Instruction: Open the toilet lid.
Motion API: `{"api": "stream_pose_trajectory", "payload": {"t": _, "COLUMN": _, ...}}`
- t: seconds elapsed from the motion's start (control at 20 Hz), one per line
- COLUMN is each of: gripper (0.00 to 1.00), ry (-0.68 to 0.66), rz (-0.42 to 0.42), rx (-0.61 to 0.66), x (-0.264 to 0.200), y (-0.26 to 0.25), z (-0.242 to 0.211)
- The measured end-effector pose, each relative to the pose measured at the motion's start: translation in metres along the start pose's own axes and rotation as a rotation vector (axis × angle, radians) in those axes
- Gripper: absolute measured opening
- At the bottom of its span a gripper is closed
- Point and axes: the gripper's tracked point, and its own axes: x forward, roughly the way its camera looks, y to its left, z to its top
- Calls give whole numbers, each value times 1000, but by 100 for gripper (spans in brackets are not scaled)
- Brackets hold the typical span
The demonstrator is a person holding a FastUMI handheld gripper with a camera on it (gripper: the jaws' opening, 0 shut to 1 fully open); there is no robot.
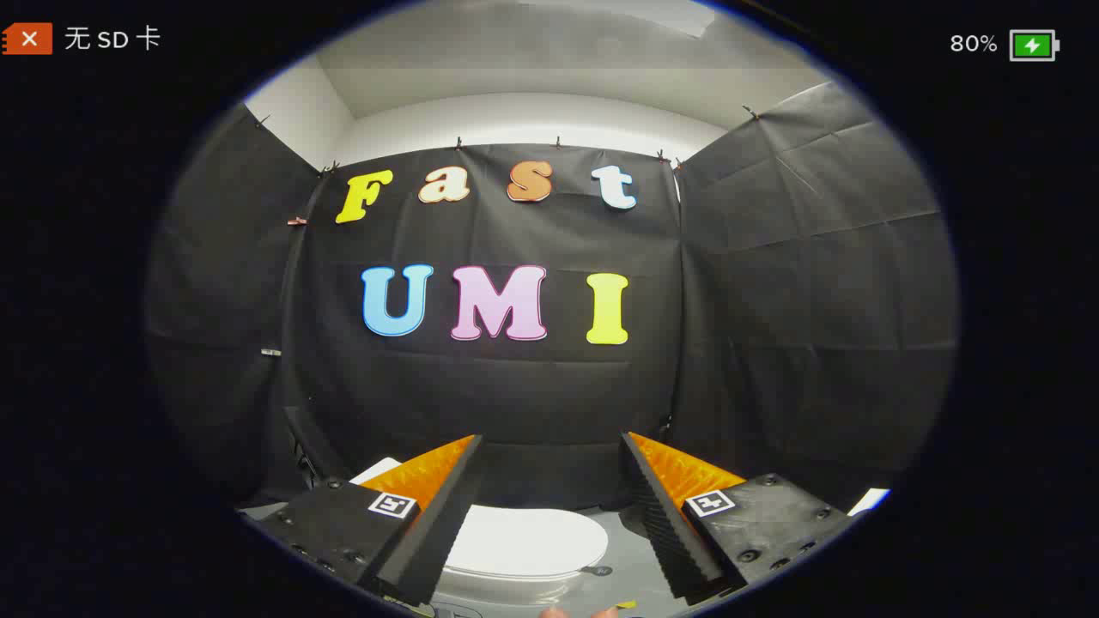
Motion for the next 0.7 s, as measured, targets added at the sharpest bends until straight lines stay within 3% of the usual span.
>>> {"api": "stream_pose_trajectory", "payload": {"t": 0.7, "gripper": 98, "ry": -28, "rz": -3, "rx": 20, "x": 6, "y": -4, "z": -7}}
